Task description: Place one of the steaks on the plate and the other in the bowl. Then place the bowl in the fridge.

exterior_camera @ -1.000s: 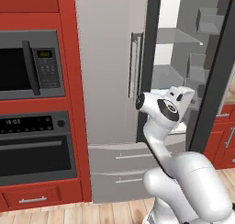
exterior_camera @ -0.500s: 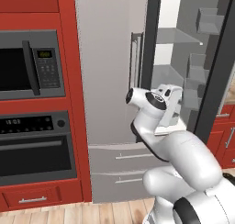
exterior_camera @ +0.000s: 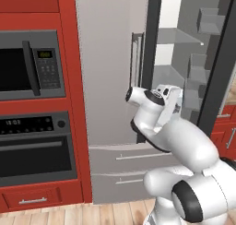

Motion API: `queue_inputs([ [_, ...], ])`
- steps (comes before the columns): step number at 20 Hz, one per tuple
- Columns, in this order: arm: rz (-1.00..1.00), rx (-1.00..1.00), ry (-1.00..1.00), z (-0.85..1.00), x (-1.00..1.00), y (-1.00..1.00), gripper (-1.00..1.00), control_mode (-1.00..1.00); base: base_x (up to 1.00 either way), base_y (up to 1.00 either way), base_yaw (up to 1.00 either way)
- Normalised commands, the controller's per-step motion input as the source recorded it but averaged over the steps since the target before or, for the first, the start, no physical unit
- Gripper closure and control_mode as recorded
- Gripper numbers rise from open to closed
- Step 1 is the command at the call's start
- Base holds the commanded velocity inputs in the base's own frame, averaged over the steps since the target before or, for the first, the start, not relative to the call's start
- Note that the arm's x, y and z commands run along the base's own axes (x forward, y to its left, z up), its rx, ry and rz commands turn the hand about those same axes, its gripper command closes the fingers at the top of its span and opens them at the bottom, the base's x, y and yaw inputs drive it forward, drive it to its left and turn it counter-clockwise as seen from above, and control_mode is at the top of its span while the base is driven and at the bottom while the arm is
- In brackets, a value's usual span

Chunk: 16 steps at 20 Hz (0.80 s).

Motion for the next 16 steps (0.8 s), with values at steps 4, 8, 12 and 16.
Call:
queue_inputs([
  [4,0.00,0.00,0.05,-0.14,0.33,-0.17,1.00,-1.00,0.00,0.00,0.00],
  [8,0.00,0.00,0.04,-0.11,0.31,-0.22,1.00,-1.00,0.00,0.00,0.00],
  [12,0.00,0.00,0.02,-0.08,0.17,-0.24,1.00,-1.00,0.00,0.00,0.00],
  [16,0.00,0.00,0.00,-0.08,0.02,-0.37,1.00,-1.00,0.00,0.00,0.00],
])
